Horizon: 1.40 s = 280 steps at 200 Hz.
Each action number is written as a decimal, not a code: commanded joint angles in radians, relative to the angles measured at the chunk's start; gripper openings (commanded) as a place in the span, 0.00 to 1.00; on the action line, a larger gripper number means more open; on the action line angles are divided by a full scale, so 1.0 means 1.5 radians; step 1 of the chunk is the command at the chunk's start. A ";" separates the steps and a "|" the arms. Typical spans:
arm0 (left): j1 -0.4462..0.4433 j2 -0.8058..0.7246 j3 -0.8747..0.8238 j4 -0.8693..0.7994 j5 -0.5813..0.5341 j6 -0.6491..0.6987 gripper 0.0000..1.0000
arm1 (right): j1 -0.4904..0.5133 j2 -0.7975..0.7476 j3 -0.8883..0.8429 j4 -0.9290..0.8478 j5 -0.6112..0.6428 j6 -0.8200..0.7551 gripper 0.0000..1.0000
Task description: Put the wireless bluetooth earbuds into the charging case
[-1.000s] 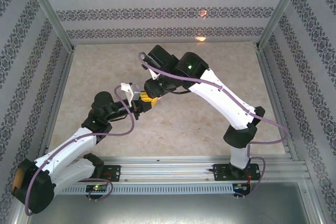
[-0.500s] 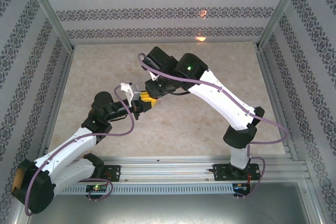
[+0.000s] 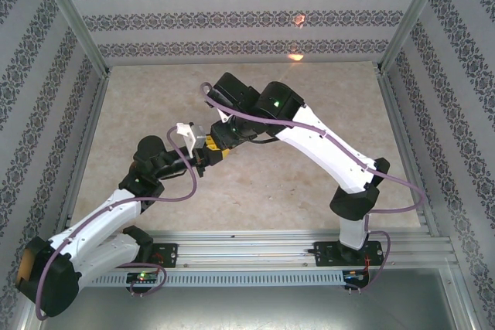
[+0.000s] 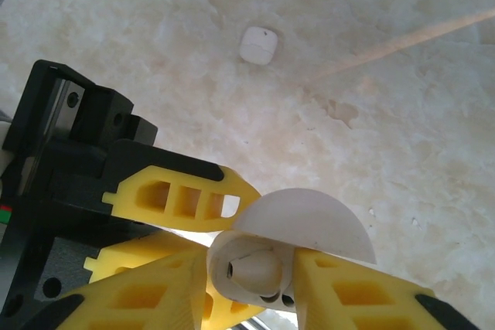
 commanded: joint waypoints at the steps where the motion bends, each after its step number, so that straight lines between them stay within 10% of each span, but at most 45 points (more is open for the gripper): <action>1: 0.000 -0.018 0.005 0.039 0.012 0.007 0.00 | 0.002 -0.041 0.007 0.012 -0.012 -0.014 0.38; 92: 0.000 -0.028 0.010 0.054 0.075 -0.019 0.00 | -0.207 -0.172 -0.252 0.284 -0.316 0.007 0.31; 157: 0.000 -0.013 0.030 0.060 0.084 -0.020 0.00 | -0.228 -0.172 -0.393 0.439 -0.522 0.069 0.20; 280: 0.006 0.000 0.032 0.088 0.009 -0.102 0.00 | -0.204 -0.287 -0.551 0.480 -0.529 0.064 0.18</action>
